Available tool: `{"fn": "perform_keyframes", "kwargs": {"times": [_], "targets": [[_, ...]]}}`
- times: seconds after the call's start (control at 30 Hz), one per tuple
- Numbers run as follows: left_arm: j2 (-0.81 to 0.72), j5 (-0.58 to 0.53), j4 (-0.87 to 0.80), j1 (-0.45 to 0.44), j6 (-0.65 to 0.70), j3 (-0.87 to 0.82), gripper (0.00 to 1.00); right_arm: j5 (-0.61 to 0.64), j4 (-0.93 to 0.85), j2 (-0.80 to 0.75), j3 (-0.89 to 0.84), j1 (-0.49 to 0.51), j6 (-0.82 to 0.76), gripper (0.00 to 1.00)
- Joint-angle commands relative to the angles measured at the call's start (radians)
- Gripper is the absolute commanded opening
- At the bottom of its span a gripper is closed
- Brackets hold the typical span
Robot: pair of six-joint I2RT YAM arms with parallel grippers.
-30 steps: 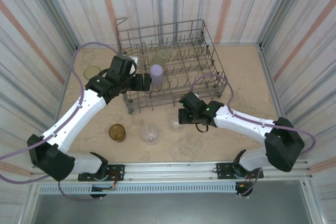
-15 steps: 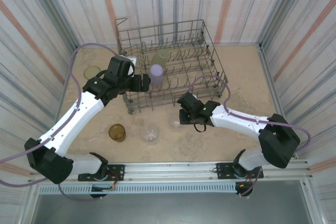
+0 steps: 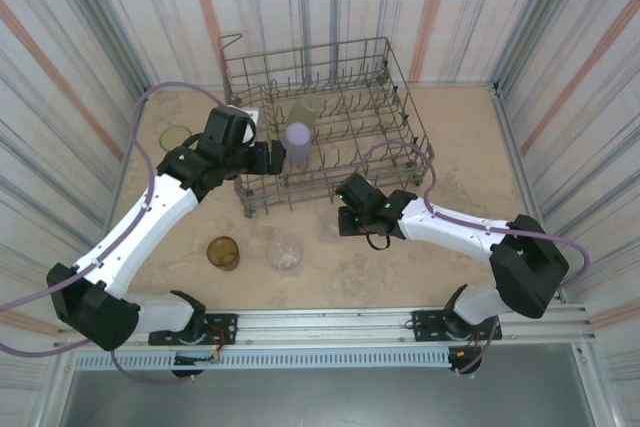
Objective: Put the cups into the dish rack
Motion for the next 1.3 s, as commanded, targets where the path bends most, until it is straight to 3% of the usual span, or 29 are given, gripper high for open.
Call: {"fn": "perform_keyframes", "kwargs": {"times": [0.0,0.83,1.27], "targets": [[-0.019,0.008,-0.023,0.006,0.017,-0.006,0.99,-0.006,-0.013,-0.032,0.021,0.008,-0.012,0.0],[-0.027,0.03,-0.024,-0.001,-0.02,0.004,0.99,-0.019,-0.032,-0.441,-0.091,-0.013,-0.039,0.0],[-0.026,0.02,-0.029,-0.005,-0.016,0.028,0.99,-0.039,-0.089,-0.509,-0.016,-0.073,-0.062,0.0]]}}
